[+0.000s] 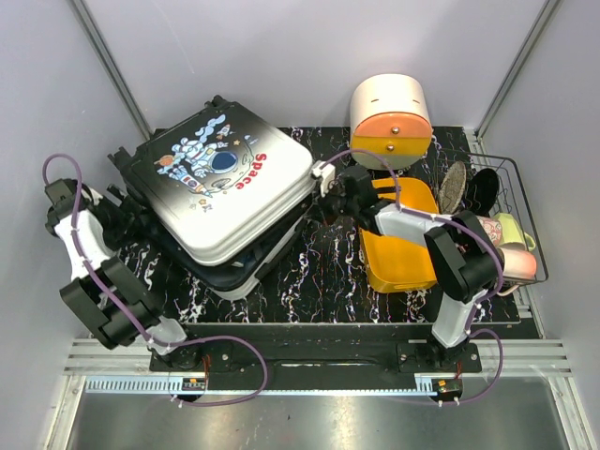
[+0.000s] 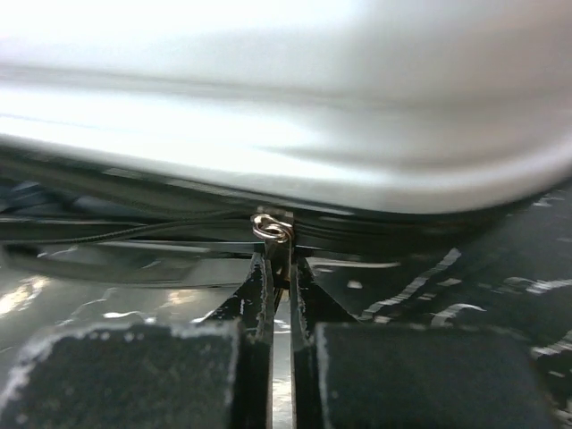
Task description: Open, take out, and arrange the luggage
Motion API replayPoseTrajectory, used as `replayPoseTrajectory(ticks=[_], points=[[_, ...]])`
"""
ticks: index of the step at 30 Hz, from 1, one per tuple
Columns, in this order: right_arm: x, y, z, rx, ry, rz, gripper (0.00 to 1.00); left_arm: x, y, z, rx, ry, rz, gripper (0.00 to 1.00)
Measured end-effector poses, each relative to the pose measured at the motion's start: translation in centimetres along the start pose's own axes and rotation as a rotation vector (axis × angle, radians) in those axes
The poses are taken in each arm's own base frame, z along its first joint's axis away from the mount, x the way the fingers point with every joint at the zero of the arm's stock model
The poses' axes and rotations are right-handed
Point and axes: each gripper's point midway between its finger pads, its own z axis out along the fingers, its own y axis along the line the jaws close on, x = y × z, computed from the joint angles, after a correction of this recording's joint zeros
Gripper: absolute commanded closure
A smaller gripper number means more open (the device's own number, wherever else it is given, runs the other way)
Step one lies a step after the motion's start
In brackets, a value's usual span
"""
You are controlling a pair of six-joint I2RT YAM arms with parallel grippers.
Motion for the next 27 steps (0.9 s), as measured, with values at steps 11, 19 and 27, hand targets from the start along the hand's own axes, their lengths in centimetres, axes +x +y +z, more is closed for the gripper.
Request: replayPoseTrajectory(ticks=[11,19,27], points=[[0.6,2.9,-0.8,-0.111,0.066,0.076,1.00,-5.7,-0.5,1.9,-0.069,-0.091,0.073,0.12],[-0.9,-3.3,-3.8,-0.011,0.068,0.073,1.00,-6.0,0.1,2.7,-0.098,-0.089,0.072,0.18],[-2.7,-8.6,-1.2,0.030,0.043,0.034,1.00,-7.2,-0.1,3.2,-0.094,-0.097,0.085,0.21]])
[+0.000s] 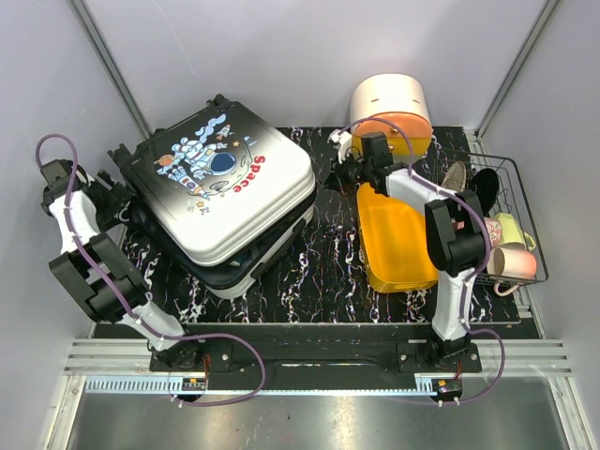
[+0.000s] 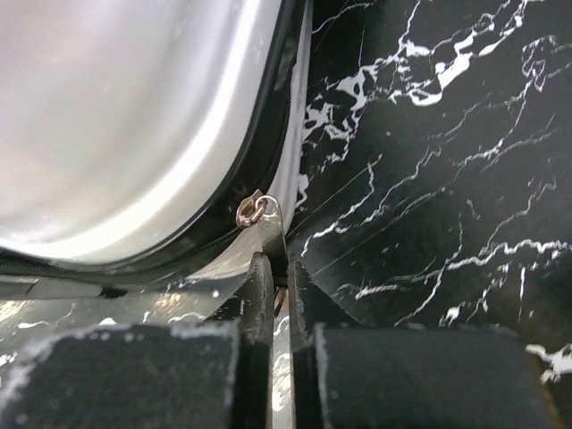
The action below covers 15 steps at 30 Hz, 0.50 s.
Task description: Open, take out, and arrange the luggage
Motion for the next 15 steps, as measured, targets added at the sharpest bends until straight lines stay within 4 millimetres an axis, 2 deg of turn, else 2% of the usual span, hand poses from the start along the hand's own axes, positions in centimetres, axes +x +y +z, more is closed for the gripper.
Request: replayPoseTrajectory(ticks=[7,15], points=[[-1.2,-1.5,2.8,-0.064,-0.057,-0.064,1.00,-0.7,-0.3,0.3,0.003,-0.004,0.044,0.21],[-2.4,-0.8,6.0,-0.110,-0.119,-0.146,1.00,-1.0,-0.9,0.5,-0.024,-0.021,0.116,0.21]])
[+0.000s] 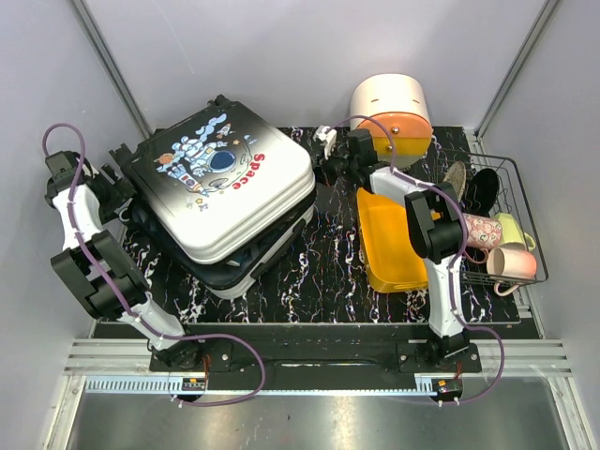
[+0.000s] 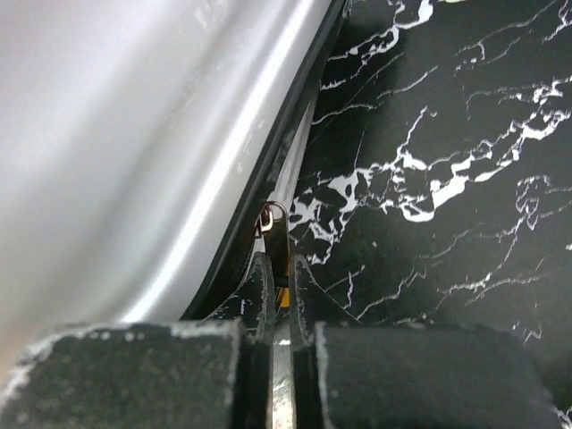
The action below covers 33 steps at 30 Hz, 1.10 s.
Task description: Open, take out, and arrange the luggage
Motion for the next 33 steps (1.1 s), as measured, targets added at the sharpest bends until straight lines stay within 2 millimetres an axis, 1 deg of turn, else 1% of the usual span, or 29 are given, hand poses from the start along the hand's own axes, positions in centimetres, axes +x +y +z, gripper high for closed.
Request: replayPoseTrajectory(ticks=[3,6,10,16,18,21,23,27,28,29,30,31,33], points=[[-0.2,0.0,1.1,-0.006,-0.024,-0.020,1.00,-0.2,-0.2,0.0,-0.006,-0.009,0.023,0.22],[0.0,0.0,1.8,-0.010,-0.040,-0.016,1.00,-0.2,-0.3,0.1,-0.012,-0.012,0.038,0.21],[0.0,-0.1,2.3,-0.009,-0.052,-0.002,1.00,-0.2,-0.3,0.1,-0.014,-0.012,0.039,0.21],[-0.7,-0.2,2.8,-0.004,-0.051,0.027,1.00,-0.2,-0.4,-0.1,-0.008,-0.030,0.041,0.22],[-0.9,-0.5,3.1,-0.003,-0.051,0.053,1.00,0.2,-0.5,-0.3,-0.002,-0.038,0.042,0.23],[-1.1,-1.1,3.7,0.014,-0.073,0.084,1.00,1.5,-0.7,-0.6,0.014,-0.038,0.039,0.23],[-1.1,-1.0,3.8,0.016,-0.089,0.104,1.00,2.2,-0.8,-0.8,0.024,-0.039,0.030,0.23],[-1.1,-0.8,4.0,0.012,-0.118,0.142,0.99,2.6,-1.0,-0.9,0.035,-0.047,0.019,0.23],[-1.1,-0.8,4.0,0.010,-0.123,0.151,0.89,2.6,-1.0,-0.9,0.036,-0.047,0.017,0.23],[-1.0,-0.8,4.1,0.010,-0.127,0.160,0.82,2.6,-1.0,-0.9,0.036,-0.049,0.014,0.23],[-1.1,-0.9,4.2,0.011,-0.135,0.163,0.77,2.6,-1.0,-1.0,0.035,-0.050,0.013,0.23],[-1.1,-1.0,4.3,0.013,-0.141,0.165,0.70,2.7,-1.0,-1.0,0.035,-0.052,0.012,0.23],[-1.3,-1.2,4.3,0.024,-0.146,0.165,0.61,2.8,-1.0,-1.1,0.035,-0.056,0.008,0.23]])
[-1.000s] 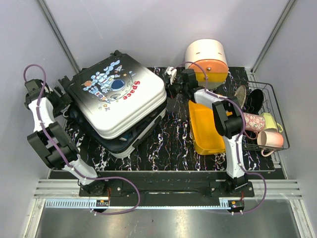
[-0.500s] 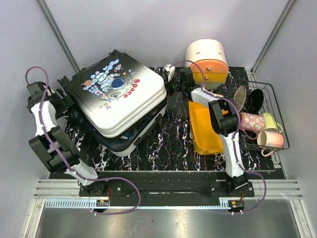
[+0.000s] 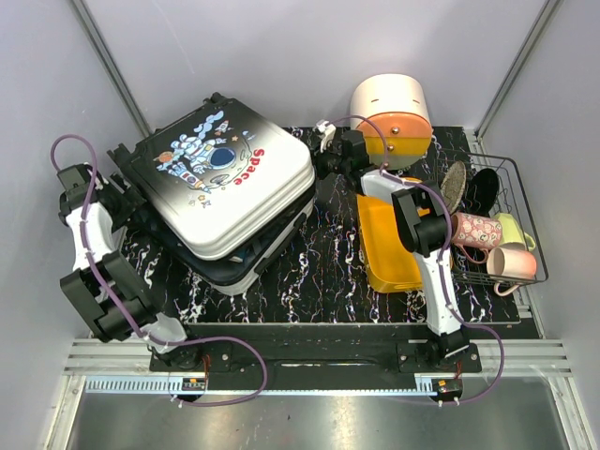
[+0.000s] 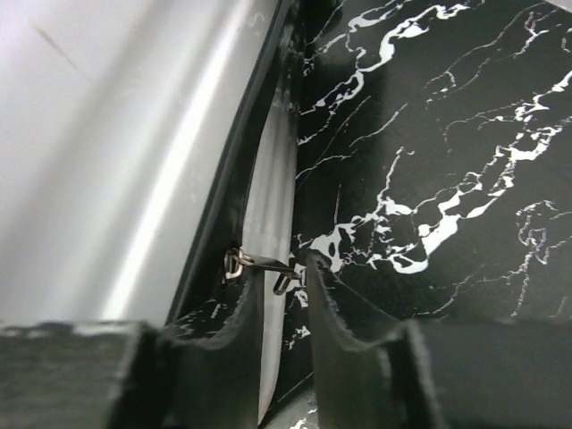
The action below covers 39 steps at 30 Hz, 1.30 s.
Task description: Open, take out, and arrange the luggage
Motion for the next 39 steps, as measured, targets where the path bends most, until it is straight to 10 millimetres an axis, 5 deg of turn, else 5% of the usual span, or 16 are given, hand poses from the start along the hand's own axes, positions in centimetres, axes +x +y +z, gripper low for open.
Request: replayPoseTrajectory(ticks=[5,11,15,22,26,28,31,39], points=[[-0.6,-1.8,-0.4,0.084,0.030,0.016,0.36,1.2,0.0,-1.0,0.014,-0.007,-0.036,0.21],[-3.9,-3.6,-1.3,0.189,0.026,-0.046,0.24,3.8,0.9,-2.0,0.069,0.040,-0.147,0.20],[-7.1,-3.5,-2.6,0.242,0.014,-0.047,0.19,5.4,1.9,-2.7,0.083,0.083,-0.218,0.07],[-17.5,2.1,-9.3,0.309,-0.114,-0.047,0.16,6.9,1.7,-5.6,0.117,0.119,-0.204,0.01],[-19.9,6.3,-13.5,0.319,-0.150,0.044,0.23,5.6,1.0,-7.5,0.137,0.093,-0.100,0.01],[-19.3,8.2,-15.0,0.307,-0.137,0.118,0.25,4.5,0.8,-8.5,0.156,0.060,-0.039,0.01],[-15.5,11.0,-16.1,0.284,-0.063,0.264,0.26,3.2,0.2,-10.4,0.196,0.013,0.051,0.01],[-0.4,20.9,-13.2,0.191,0.309,0.505,0.27,2.1,-4.0,-15.4,0.367,-0.100,0.219,0.01]])
